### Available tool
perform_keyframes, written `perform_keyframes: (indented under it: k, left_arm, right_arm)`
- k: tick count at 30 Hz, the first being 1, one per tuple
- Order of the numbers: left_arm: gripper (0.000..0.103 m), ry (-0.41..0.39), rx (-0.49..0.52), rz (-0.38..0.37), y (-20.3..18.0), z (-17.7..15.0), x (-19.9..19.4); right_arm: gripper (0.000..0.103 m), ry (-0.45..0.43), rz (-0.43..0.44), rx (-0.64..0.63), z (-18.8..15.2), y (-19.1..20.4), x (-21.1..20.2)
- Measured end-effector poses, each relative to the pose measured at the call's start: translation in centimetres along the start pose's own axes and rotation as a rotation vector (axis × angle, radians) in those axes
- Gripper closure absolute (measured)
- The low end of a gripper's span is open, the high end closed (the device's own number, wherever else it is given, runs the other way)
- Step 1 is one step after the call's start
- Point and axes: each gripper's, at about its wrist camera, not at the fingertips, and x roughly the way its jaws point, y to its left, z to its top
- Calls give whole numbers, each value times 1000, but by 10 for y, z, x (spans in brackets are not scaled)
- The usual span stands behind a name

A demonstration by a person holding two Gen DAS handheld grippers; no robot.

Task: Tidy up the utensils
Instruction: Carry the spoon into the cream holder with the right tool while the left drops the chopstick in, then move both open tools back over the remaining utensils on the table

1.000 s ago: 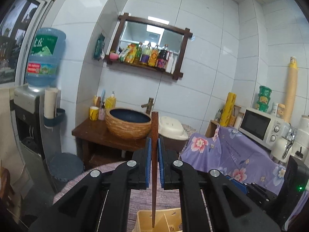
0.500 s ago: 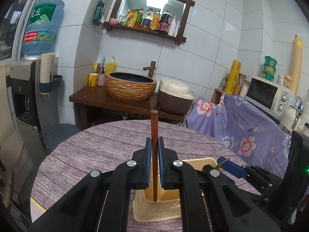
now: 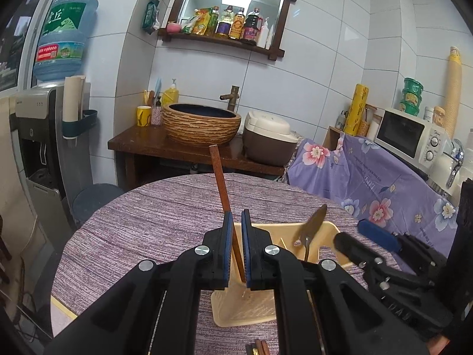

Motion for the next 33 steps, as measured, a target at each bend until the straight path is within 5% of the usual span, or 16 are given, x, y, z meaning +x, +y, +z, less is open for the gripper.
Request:
perform_keyframes:
  k: [4, 6, 8, 14, 21, 25, 33]
  left_arm:
    - [94, -2, 21, 6, -1, -12, -20]
    - [83, 26, 34, 3, 0, -24, -30]
    - [43, 48, 43, -6, 1, -36, -38]
    - [28, 174, 133, 48, -4, -95, -48]
    - [24, 337, 164, 89, -11, -149, -45]
    - [24, 353, 107, 69, -10, -163, -50]
    - [42, 422, 102, 46, -21, -182, -44]
  right_arm:
    - [43, -5, -47, 2, -7, -5, -28]
    - [40, 14, -69, 4, -17, -7, -42]
    - [38, 38, -88, 12, -29, -11, -54]
    - [36, 207, -131, 66, -93, -26, -68]
    - [36, 377, -143, 137, -160, -27, -68]
    - [36, 402, -126, 150, -177, -21, -72]
    - [38, 441, -105, 131, -185, -8, -68]
